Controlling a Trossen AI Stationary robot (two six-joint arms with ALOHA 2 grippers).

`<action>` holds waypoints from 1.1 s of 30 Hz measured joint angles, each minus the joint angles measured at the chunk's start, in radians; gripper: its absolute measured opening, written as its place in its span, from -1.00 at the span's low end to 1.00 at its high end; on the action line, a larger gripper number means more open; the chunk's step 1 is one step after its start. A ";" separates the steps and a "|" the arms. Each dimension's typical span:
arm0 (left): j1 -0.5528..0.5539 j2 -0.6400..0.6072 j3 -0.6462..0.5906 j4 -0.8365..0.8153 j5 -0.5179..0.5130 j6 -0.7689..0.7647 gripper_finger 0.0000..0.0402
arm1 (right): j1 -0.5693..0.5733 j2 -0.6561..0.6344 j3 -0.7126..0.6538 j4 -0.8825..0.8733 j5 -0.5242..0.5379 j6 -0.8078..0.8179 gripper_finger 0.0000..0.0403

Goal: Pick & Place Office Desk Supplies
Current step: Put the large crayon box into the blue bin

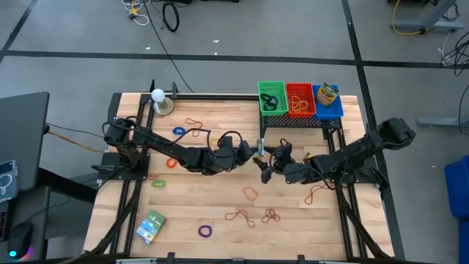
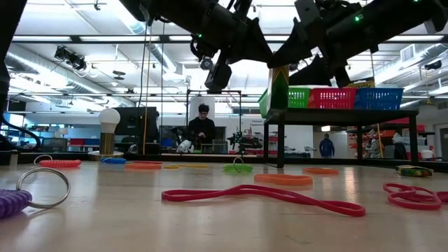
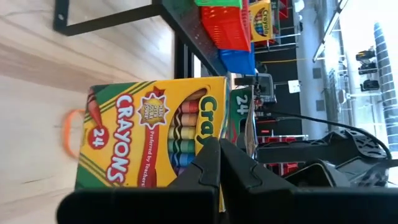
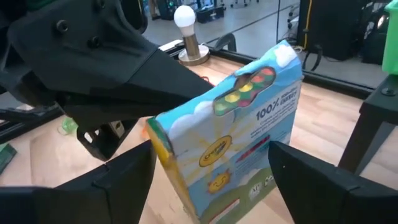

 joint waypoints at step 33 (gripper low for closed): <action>0.028 -0.029 0.000 0.023 0.293 0.404 -0.26 | 0.048 -0.003 0.000 0.011 0.028 0.019 -0.33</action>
